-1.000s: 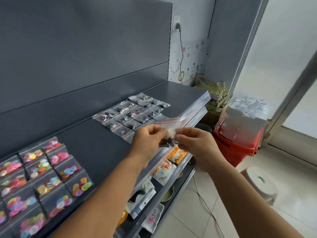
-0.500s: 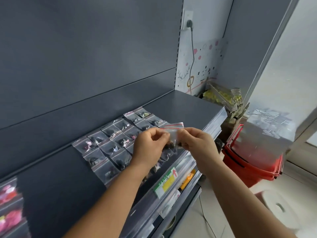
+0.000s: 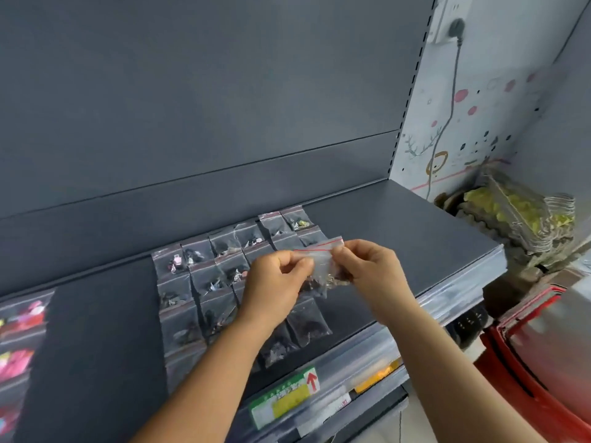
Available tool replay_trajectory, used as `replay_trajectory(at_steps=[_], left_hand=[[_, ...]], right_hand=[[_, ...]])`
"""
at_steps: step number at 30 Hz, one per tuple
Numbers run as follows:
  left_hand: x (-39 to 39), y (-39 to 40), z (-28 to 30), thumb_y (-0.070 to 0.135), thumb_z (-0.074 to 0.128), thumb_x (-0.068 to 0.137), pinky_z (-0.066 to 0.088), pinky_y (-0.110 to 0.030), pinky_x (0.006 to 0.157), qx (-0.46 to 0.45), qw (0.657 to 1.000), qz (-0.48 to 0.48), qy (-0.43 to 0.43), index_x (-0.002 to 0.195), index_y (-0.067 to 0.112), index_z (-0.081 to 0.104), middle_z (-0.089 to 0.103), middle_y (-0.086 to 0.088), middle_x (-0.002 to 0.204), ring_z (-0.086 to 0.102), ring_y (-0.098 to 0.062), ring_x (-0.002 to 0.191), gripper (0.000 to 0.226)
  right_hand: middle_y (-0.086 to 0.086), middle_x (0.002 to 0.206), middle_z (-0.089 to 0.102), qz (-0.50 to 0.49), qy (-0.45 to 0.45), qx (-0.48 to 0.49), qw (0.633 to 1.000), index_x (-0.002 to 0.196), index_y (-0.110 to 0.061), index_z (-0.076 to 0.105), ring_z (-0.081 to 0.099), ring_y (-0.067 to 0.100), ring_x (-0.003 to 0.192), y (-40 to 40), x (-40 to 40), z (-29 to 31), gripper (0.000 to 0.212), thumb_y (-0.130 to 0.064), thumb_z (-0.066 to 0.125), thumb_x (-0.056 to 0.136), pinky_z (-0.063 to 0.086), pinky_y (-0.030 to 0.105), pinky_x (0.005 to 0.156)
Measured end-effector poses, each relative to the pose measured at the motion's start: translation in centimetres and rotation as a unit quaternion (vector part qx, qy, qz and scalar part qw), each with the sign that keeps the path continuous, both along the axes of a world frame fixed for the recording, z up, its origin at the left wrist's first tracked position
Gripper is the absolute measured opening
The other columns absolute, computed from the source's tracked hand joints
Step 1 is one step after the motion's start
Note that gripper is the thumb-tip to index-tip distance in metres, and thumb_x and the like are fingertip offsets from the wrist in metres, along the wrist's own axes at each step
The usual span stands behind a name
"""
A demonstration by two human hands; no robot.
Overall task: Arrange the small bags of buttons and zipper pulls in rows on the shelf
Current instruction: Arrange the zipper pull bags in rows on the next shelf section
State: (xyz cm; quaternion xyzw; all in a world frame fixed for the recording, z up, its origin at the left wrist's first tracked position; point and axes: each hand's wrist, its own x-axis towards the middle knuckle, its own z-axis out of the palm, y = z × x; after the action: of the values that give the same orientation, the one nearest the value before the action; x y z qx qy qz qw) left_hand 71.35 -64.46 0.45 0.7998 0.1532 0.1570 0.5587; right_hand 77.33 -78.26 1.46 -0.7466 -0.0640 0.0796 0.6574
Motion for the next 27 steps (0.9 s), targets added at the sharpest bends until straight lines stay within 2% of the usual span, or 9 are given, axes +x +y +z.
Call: replay_trajectory(at_steps=[4,7,10,14,16,19,23,25,27], left_hand=[[0.3,-2.3,-0.1,0.026,0.064,0.084,0.05,-0.024,0.063,0.034,0.997,0.059,0.036,0.077,0.023,0.07,0.071,0.011,0.069,0.065,-0.004,0.064,0.01],[-0.1,-4.5,-0.5,0.027,0.061,0.086,0.055,-0.03,0.065,0.065,0.991,0.079,0.087,0.079,0.025,0.068,0.071,0.01,0.071,0.066,-0.008,0.067,0.01],[-0.4,-6.1,-0.9,0.023,0.059,0.088,0.056,-0.032,0.067,0.09,0.984,0.106,0.112,0.083,0.025,0.066,0.071,0.011,0.073,0.066,-0.005,0.066,0.009],[0.0,-7.1,-1.3,0.02,0.058,0.09,0.055,-0.034,0.07,0.173,0.965,0.132,0.148,0.101,0.021,0.066,0.072,0.005,0.089,0.065,-0.011,0.072,0.014],[0.0,-7.4,-1.5,0.023,0.056,0.091,0.053,-0.032,0.078,0.269,0.937,0.145,0.168,0.117,0.021,0.061,0.069,0.003,0.104,0.063,-0.013,0.087,0.026],[-0.6,-7.3,-1.9,0.028,0.054,0.093,0.039,-0.033,0.099,0.37,0.902,0.157,0.159,0.134,0.023,0.048,0.054,0.004,0.128,0.043,-0.019,0.12,0.042],[-1.2,-7.2,-2.2,0.025,0.052,0.094,0.034,-0.028,0.098,0.404,0.905,0.08,0.109,0.127,0.022,0.058,0.057,0.007,0.124,0.039,-0.014,0.116,0.034],[-1.3,-7.3,-2.3,0.024,0.052,0.094,0.035,-0.028,0.097,0.4,0.91,0.047,0.094,0.122,0.021,0.062,0.06,0.007,0.121,0.042,-0.014,0.114,0.03],[-1.3,-7.4,-2.5,0.025,0.051,0.095,0.035,-0.029,0.098,0.403,0.91,0.023,0.095,0.12,0.02,0.063,0.06,0.006,0.122,0.042,-0.014,0.113,0.029]], right_hand=[[-0.004,0.05,0.058,0.047,-0.02,-0.069,0.996,0.066,-0.01,0.064,0.051,0.013,0.05,-3.0,3.0,-0.6,0.021,-0.012,0.061,0.086,0.049,0.034,0.061],[0.001,0.054,0.061,0.086,-0.004,-0.087,0.993,0.075,-0.005,0.064,0.053,0.01,0.048,-5.1,4.1,-1.2,0.014,-0.01,0.06,0.088,0.052,0.029,0.055],[0.009,0.064,0.064,0.132,0.026,-0.104,0.985,0.081,-0.004,0.062,0.057,0.014,0.052,-6.2,4.6,-1.9,0.011,-0.01,0.059,0.089,0.054,0.031,0.058],[0.001,0.064,0.067,0.177,0.002,-0.166,0.97,0.089,-0.012,0.06,0.06,0.011,0.052,-6.6,4.9,-2.6,0.005,-0.016,0.057,0.09,0.05,0.026,0.053],[-0.002,0.078,0.066,0.185,-0.062,-0.251,0.948,0.102,-0.017,0.055,0.06,0.013,0.064,-6.5,5.1,-2.9,0.013,-0.02,0.057,0.089,0.046,0.025,0.059],[-0.002,0.105,0.054,0.179,-0.173,-0.334,0.909,0.121,-0.023,0.048,0.055,0.016,0.083,-6.6,5.1,-3.3,0.034,-0.024,0.059,0.088,0.043,0.025,0.069],[-0.006,0.098,0.053,0.215,-0.222,-0.31,0.899,0.109,-0.027,0.061,0.053,0.012,0.08,-7.3,5.4,-2.7,0.023,-0.025,0.064,0.086,0.043,0.022,0.07],[-0.011,0.086,0.057,0.282,-0.248,-0.309,0.874,0.098,-0.026,0.069,0.053,0.006,0.074,-7.5,5.3,-2.3,0.016,-0.021,0.066,0.083,0.042,0.017,0.062],[-0.005,0.077,0.062,0.342,-0.268,-0.305,0.848,0.082,-0.025,0.072,0.055,0.013,0.068,-7.6,5.0,-2.0,0.011,-0.015,0.067,0.08,0.042,0.019,0.056]])
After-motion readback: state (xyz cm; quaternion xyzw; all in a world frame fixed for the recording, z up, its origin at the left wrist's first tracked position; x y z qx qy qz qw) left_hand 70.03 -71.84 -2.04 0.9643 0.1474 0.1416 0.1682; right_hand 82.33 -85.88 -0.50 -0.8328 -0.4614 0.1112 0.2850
